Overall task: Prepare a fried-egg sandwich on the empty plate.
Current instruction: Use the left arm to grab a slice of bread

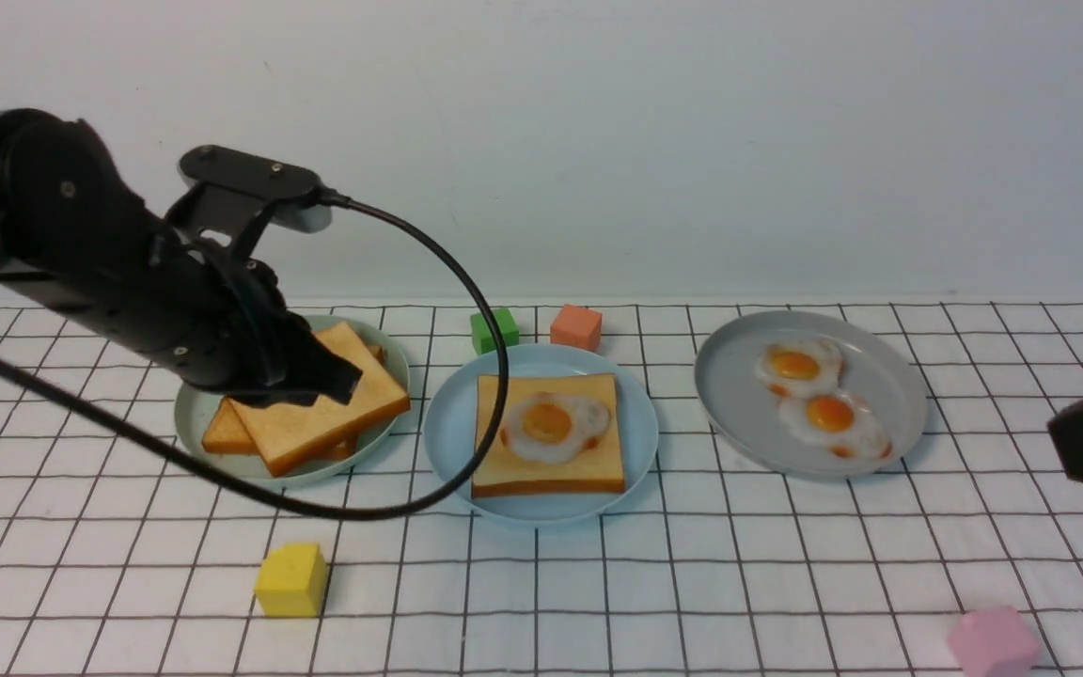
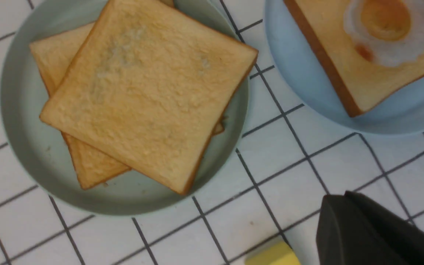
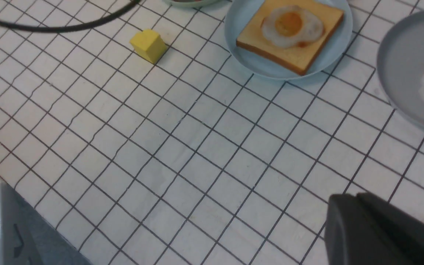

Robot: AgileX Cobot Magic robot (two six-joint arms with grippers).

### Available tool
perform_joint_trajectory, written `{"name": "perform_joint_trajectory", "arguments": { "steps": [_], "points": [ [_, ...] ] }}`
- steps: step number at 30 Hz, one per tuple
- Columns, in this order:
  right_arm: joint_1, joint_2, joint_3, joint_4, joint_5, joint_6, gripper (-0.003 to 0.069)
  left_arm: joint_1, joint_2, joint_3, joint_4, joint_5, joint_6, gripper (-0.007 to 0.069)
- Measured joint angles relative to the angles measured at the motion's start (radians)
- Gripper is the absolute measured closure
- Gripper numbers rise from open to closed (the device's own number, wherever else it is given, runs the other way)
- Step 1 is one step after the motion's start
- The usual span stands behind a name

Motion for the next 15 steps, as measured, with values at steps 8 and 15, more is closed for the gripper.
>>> {"name": "perform_joint_trajectory", "arguments": {
  "steps": [8,15],
  "points": [
    [0.002,-0.095,0.071,-0.018,-0.088,-0.022,0.0656,0.006,0.18,-0.101,0.136,-0.003,-0.012,0.051],
    [0.002,-0.094,0.093,-0.057,-0.145,-0.022,0.0655,0.006,0.244,-0.106,0.227,-0.049,-0.023,0.0231]
  ]
}}
